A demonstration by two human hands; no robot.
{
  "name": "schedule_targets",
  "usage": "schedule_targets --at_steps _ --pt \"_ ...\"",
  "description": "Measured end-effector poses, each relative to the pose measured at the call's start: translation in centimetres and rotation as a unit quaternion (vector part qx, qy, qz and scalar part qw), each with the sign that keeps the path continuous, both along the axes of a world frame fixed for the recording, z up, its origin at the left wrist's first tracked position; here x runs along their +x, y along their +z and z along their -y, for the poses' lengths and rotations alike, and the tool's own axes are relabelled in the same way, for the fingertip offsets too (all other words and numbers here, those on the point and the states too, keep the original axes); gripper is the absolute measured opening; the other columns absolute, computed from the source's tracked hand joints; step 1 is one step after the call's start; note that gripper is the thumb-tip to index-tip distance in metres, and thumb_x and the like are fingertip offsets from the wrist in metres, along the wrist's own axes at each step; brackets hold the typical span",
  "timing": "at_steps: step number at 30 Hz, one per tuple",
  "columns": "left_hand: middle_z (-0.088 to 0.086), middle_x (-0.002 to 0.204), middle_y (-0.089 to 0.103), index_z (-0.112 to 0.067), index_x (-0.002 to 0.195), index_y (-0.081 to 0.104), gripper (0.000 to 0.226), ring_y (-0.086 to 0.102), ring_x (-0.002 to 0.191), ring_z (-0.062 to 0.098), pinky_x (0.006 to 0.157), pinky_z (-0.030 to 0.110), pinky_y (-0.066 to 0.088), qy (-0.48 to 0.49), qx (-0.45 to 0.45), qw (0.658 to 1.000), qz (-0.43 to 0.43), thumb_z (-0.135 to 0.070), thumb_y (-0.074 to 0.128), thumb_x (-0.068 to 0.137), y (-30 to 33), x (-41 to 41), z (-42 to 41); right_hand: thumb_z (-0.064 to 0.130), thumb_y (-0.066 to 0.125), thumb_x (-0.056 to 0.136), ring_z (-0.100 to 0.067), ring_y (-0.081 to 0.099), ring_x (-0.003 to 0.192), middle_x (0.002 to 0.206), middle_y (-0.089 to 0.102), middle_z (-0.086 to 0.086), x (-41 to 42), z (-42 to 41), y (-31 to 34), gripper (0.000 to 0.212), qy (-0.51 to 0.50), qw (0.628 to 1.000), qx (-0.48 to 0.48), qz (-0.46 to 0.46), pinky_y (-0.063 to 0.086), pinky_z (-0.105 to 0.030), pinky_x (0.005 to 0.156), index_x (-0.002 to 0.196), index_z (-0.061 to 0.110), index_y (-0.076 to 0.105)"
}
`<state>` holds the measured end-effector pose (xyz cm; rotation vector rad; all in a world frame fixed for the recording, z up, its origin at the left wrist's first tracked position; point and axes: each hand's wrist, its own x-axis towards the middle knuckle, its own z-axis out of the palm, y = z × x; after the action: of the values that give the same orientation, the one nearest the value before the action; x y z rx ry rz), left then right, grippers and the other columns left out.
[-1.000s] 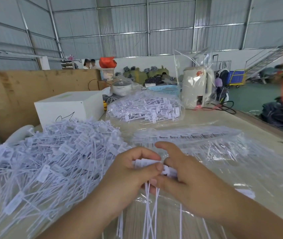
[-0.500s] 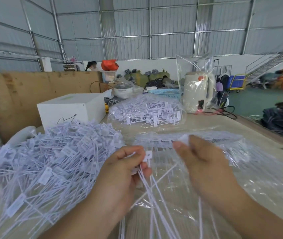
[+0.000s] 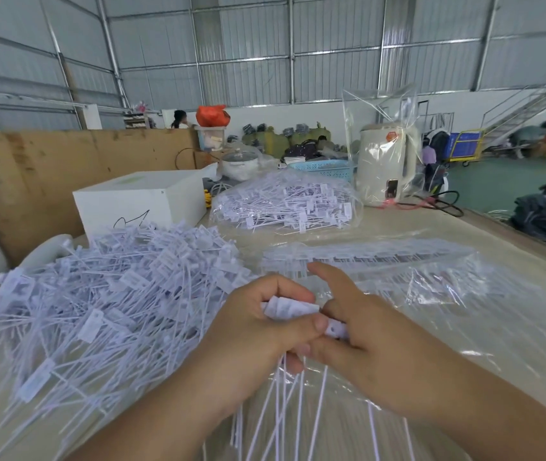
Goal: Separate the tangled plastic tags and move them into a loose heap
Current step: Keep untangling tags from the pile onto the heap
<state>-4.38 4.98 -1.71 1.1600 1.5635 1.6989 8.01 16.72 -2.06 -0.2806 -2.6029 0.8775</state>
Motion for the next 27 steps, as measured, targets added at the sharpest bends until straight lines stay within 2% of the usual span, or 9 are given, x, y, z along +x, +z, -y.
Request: schedule_targets --at_steps 3,5,8,10,12,15,19,23,27 --pt "0.018 0.066 0.067 -0.016 0.077 0.071 0.015 0.058 0.051 0.020 0.046 0.026 0.047 0.037 0.008 0.999 -0.010 -0.002 0.077 0.078 0.0 -0.5 -0.2 0.052 0.057 0.091 -0.001 0.057 0.054 0.076 0.066 0.009 0.2 0.0 0.1 0.051 -0.003 1.000 0.002 0.012 0.042 -0.017 0.052 0.136 0.040 0.036" --pt "0.015 0.060 0.061 -0.015 0.075 0.072 0.014 0.054 0.046 0.018 0.044 0.026 0.046 0.074 0.014 0.997 0.012 -0.002 0.076 0.075 0.3 -1.3 -0.1 0.053 0.055 0.092 -0.004 0.050 0.047 0.063 0.059 0.008 0.6 -0.5 0.4 0.019 -0.010 0.999 0.021 0.024 0.039 -0.024 0.048 0.102 0.037 0.054" --pt "0.011 0.059 0.060 -0.017 0.075 0.072 0.010 0.053 0.045 0.017 0.043 0.025 0.046 0.061 -0.020 0.998 0.029 -0.010 0.077 0.070 0.8 -2.1 0.4 0.047 0.055 0.094 -0.006 0.042 0.044 0.053 0.049 0.009 0.8 -0.9 0.4 0.025 -0.024 0.999 0.019 0.034 0.032 -0.024 0.047 0.073 0.035 0.050" --pt "0.005 0.063 0.064 -0.020 0.074 0.072 0.009 0.057 0.048 0.015 0.045 0.023 0.046 0.037 -0.058 0.998 0.008 -0.020 0.078 0.068 0.9 -2.0 0.7 0.045 0.057 0.094 -0.006 0.040 0.044 0.052 0.047 0.009 0.7 -0.7 0.4 0.029 -0.015 0.999 0.011 0.035 0.030 -0.023 0.048 0.074 0.026 0.052" --pt "0.000 0.065 0.066 -0.020 0.075 0.072 0.019 0.058 0.050 0.016 0.046 0.024 0.047 0.006 -0.071 0.997 -0.017 -0.031 0.079 0.061 0.8 -1.7 0.7 0.044 0.058 0.094 -0.004 0.041 0.044 0.053 0.048 0.010 0.6 -0.6 0.4 0.028 0.004 0.999 0.006 0.036 0.030 -0.021 0.049 0.079 0.021 0.056" --pt "0.004 0.066 0.064 -0.019 0.073 0.070 0.018 0.055 0.051 0.018 0.049 0.025 0.047 0.019 -0.032 0.999 -0.014 -0.032 0.077 0.062 0.5 -1.4 0.2 0.043 0.059 0.093 -0.004 0.041 0.042 0.052 0.049 0.010 0.3 -0.5 0.5 0.020 -0.006 1.000 -0.014 0.009 0.030 -0.019 0.047 0.075 0.032 0.058" --pt "0.003 0.061 0.060 -0.021 0.066 0.067 0.015 0.053 0.046 0.017 0.046 0.025 0.045 0.056 0.044 0.994 0.077 -0.031 0.076 0.060 1.0 -0.8 -0.1 0.046 0.056 0.091 -0.008 0.043 0.045 0.053 0.050 0.012 -0.4 0.5 0.5 0.024 -0.067 0.994 0.024 -0.080 0.028 -0.024 0.047 0.075 0.030 0.047" --pt "0.003 0.059 0.061 -0.020 0.069 0.068 0.007 0.052 0.042 0.014 0.040 0.021 0.043 0.081 0.067 0.981 0.165 -0.025 0.073 0.070 1.1 0.1 -0.3 0.054 0.047 0.089 -0.013 0.042 0.044 0.053 0.050 0.004 -0.9 2.0 0.0 0.034 -0.114 0.981 0.046 -0.148 0.039 -0.035 0.046 0.074 0.023 0.047" --pt "0.007 0.063 0.064 -0.008 0.086 0.057 0.008 0.049 0.041 0.011 0.038 0.021 0.044 0.105 0.089 0.957 0.255 -0.014 0.062 0.089 1.8 -1.5 0.3 0.051 0.045 0.095 -0.010 0.036 0.041 0.050 0.045 0.010 -0.3 1.3 0.6 0.033 -0.171 0.946 0.035 -0.274 0.025 -0.023 0.040 0.069 0.031 0.039"
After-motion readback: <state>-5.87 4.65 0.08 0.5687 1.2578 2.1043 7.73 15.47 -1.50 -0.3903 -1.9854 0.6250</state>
